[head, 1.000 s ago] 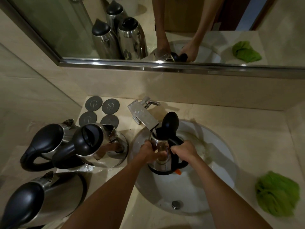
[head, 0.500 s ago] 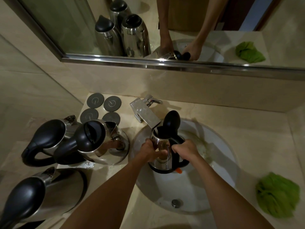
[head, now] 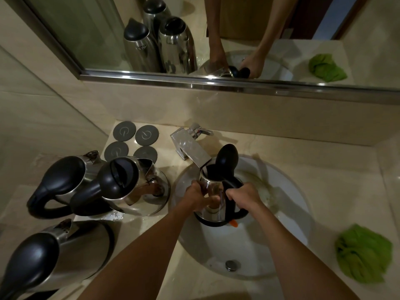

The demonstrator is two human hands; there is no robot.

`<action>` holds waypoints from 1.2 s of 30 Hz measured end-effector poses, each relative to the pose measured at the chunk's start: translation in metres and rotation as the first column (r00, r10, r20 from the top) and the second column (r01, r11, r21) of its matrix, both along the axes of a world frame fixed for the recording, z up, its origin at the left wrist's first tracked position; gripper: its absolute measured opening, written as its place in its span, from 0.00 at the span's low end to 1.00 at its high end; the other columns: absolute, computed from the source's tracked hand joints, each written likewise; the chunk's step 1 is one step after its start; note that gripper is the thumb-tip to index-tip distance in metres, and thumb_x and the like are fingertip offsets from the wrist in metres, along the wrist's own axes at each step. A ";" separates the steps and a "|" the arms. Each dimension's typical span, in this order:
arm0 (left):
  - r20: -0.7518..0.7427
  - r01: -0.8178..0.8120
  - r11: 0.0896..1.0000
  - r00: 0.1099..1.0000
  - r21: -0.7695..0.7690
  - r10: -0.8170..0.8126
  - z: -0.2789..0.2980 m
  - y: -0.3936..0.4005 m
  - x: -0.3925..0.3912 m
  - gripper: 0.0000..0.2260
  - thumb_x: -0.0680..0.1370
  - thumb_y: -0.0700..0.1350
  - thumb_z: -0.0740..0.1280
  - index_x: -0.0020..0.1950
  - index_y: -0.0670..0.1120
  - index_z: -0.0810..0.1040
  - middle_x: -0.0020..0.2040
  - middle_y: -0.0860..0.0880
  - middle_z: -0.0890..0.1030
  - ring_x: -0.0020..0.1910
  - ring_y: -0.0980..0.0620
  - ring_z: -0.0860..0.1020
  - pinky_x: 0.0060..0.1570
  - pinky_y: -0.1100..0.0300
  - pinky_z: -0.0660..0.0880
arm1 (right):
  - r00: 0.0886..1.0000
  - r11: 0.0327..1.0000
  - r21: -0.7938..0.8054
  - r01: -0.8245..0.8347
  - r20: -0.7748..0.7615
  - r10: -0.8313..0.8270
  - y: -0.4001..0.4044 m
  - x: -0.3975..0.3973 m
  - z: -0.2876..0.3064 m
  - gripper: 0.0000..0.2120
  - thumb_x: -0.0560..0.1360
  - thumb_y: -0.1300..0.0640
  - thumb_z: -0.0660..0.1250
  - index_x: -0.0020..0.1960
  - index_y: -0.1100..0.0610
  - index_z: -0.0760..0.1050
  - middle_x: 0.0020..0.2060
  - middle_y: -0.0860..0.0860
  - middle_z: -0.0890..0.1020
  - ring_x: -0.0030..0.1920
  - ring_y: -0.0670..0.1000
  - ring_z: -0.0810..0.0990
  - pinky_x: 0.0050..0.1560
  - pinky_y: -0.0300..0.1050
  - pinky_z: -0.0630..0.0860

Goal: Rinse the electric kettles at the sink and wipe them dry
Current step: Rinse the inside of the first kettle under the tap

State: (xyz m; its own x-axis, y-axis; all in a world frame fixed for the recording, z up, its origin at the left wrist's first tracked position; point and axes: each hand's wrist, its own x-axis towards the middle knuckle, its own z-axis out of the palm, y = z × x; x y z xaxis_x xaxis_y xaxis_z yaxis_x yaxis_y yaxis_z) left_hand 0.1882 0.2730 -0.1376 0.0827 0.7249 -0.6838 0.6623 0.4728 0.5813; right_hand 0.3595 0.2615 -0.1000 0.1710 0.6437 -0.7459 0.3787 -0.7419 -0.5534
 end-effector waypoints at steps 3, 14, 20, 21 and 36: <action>0.005 0.000 1.000 1.000 0.004 0.000 -0.001 0.000 0.000 0.31 0.72 0.51 0.76 0.68 0.46 0.66 0.60 0.48 0.77 0.59 0.52 0.74 0.48 0.63 0.69 | 1.000 1.000 0.005 0.003 -0.002 -0.003 0.000 -0.001 0.000 0.07 0.67 0.61 0.69 0.43 0.58 0.73 0.33 0.53 0.77 0.34 0.51 0.77 0.33 0.42 0.71; 0.022 -0.007 1.000 1.000 0.007 0.006 0.002 -0.001 -0.001 0.30 0.72 0.50 0.76 0.68 0.45 0.65 0.54 0.52 0.73 0.59 0.51 0.74 0.48 0.64 0.70 | 1.000 1.000 -0.004 0.015 0.001 -0.015 0.000 -0.001 -0.002 0.07 0.65 0.61 0.69 0.43 0.59 0.75 0.32 0.53 0.77 0.33 0.51 0.77 0.31 0.42 0.71; 0.038 -0.029 1.000 0.999 0.008 0.029 0.001 -0.003 -0.001 0.32 0.72 0.49 0.77 0.69 0.44 0.64 0.57 0.50 0.76 0.62 0.51 0.74 0.47 0.66 0.69 | 1.000 1.000 0.005 0.009 -0.008 -0.009 0.000 -0.001 -0.004 0.06 0.66 0.61 0.69 0.43 0.58 0.75 0.33 0.53 0.77 0.35 0.51 0.77 0.34 0.42 0.72; 0.039 -0.033 0.999 0.999 0.009 0.033 0.001 -0.003 -0.001 0.32 0.72 0.49 0.76 0.69 0.44 0.64 0.58 0.49 0.76 0.62 0.50 0.74 0.47 0.66 0.69 | 1.000 1.000 0.006 0.009 -0.008 -0.009 -0.001 -0.001 -0.003 0.06 0.66 0.61 0.69 0.43 0.58 0.75 0.33 0.53 0.77 0.35 0.51 0.77 0.34 0.42 0.71; 0.031 -0.031 0.999 0.999 0.021 0.031 0.002 -0.005 -0.001 0.31 0.72 0.49 0.77 0.68 0.45 0.65 0.56 0.50 0.75 0.62 0.50 0.74 0.54 0.59 0.72 | 1.000 1.000 -0.011 0.018 -0.016 -0.018 -0.001 -0.001 -0.007 0.13 0.65 0.60 0.69 0.49 0.61 0.76 0.34 0.54 0.78 0.35 0.51 0.78 0.33 0.43 0.72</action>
